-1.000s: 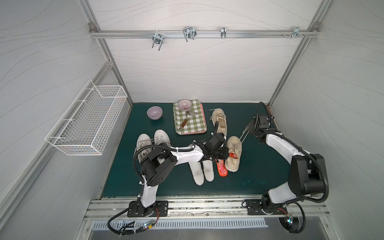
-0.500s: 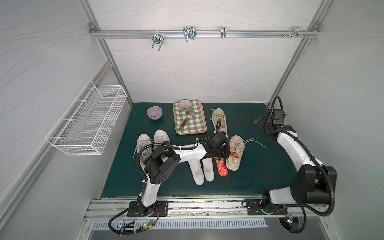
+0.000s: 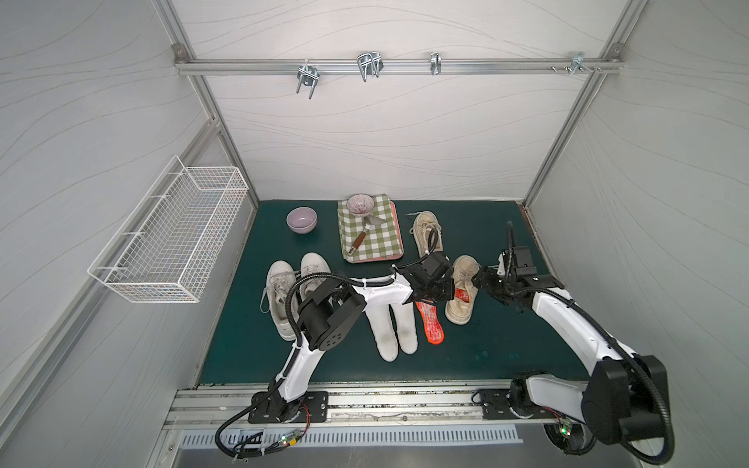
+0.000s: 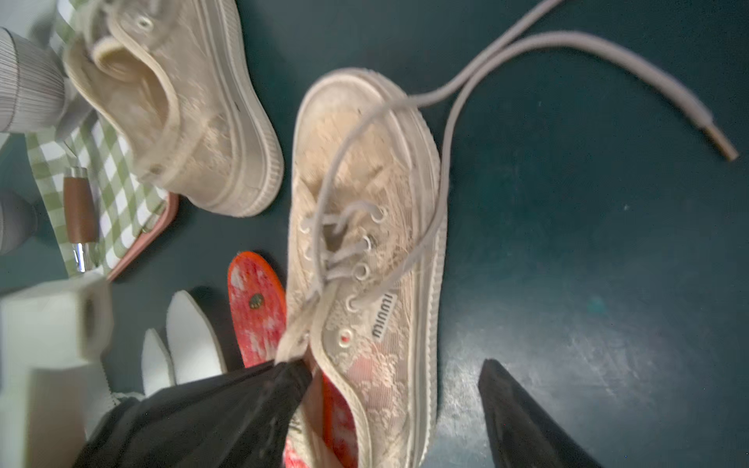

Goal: Remove the insole from the shoe
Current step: Untie the shoelace on the shoe, then adjust the shoe at the center of the board.

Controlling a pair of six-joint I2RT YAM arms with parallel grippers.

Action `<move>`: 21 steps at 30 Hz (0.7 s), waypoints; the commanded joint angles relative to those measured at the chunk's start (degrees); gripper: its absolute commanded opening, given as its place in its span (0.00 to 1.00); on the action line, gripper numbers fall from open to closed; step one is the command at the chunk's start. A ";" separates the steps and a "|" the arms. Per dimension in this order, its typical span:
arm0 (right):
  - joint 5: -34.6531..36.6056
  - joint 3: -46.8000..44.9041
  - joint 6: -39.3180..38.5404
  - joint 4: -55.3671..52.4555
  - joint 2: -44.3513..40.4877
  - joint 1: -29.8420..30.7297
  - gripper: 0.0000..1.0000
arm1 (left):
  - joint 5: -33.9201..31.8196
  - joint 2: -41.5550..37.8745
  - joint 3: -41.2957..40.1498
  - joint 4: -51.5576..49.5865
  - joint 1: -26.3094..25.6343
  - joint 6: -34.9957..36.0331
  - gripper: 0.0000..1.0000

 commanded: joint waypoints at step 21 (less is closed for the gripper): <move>-0.33 0.61 -3.23 3.95 4.10 4.12 0.50 | -0.94 6.11 13.58 -7.65 -0.31 10.20 0.38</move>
